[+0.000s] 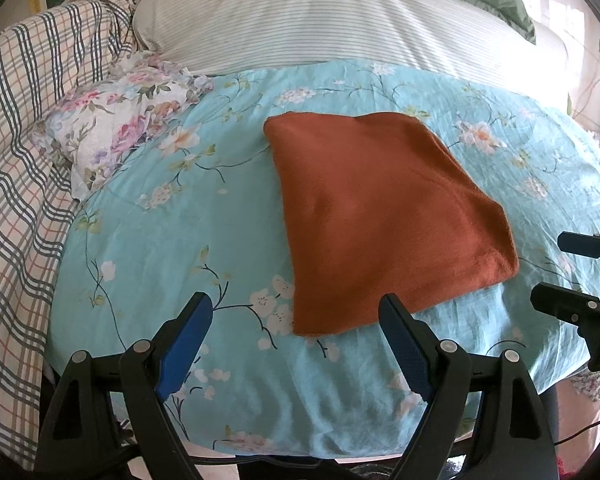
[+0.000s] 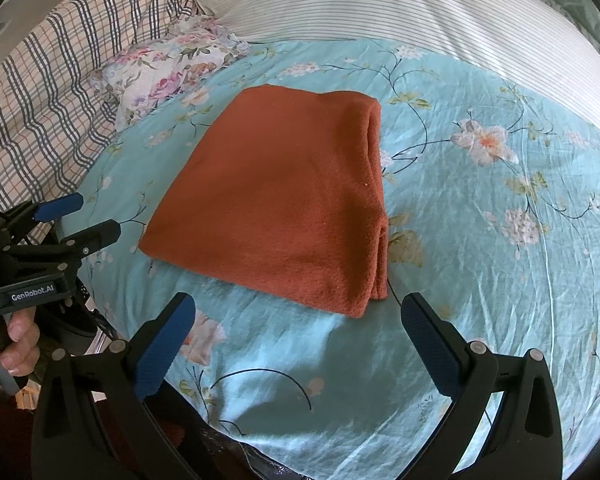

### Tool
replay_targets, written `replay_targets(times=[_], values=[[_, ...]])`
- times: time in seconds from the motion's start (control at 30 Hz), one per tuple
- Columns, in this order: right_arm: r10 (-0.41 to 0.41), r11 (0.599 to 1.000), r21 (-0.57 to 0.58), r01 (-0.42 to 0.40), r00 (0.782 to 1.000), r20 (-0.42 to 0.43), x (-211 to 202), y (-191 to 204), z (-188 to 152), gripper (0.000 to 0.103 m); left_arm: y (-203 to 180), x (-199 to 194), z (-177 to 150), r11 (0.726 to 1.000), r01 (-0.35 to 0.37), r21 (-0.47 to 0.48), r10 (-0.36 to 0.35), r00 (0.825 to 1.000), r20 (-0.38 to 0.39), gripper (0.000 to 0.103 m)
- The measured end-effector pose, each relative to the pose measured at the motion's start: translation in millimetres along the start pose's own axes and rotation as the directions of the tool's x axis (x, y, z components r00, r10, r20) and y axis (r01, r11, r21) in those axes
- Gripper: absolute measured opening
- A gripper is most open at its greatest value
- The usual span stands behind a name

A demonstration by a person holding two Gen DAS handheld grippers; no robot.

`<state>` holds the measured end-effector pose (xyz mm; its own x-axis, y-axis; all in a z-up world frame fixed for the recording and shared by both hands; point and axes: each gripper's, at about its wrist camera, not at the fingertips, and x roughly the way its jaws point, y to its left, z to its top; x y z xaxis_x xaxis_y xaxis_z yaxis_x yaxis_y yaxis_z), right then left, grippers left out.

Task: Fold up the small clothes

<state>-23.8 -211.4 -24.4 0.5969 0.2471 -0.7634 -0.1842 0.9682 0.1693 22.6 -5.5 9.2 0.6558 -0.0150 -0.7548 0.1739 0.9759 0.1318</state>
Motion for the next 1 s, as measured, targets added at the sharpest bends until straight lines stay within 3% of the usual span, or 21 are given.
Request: replay_targets(times=[1.0], values=[[0.001,1.0,0.004,-0.001,1.0,0.008,-2.1,8.5,1.2,0.102,0.2,-3.7,-0.1,1.0,-0.002,-0.012,0.002,1.0,0.006,0.086]])
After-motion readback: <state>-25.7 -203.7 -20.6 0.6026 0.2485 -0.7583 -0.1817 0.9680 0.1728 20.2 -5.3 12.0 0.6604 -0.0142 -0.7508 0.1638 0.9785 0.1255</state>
